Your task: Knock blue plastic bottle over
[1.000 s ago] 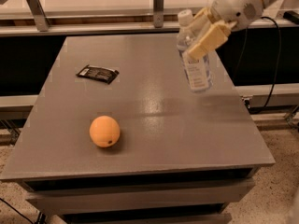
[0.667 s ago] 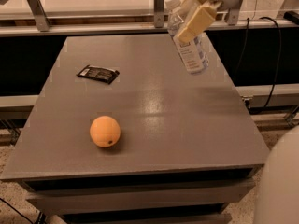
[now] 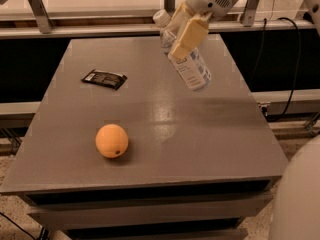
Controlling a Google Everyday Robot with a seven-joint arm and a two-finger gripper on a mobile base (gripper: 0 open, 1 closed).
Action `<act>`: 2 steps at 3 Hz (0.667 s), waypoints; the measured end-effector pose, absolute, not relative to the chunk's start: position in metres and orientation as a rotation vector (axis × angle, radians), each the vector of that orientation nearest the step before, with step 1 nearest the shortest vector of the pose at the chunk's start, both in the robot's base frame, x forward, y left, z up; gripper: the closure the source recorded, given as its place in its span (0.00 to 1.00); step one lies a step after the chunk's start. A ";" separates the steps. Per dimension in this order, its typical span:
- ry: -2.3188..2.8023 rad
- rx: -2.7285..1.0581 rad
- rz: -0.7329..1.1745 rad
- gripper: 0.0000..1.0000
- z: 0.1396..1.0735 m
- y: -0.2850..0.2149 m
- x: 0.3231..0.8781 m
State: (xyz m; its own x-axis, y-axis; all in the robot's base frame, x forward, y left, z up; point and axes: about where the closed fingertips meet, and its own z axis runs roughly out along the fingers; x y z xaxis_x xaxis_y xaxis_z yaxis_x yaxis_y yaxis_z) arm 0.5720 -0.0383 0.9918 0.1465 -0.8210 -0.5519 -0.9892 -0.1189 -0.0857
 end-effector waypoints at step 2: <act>1.786 -2.054 0.670 1.00 0.959 -0.039 0.521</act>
Offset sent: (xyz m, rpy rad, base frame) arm -0.1260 -0.0408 -0.0683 -0.2689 0.4138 0.1663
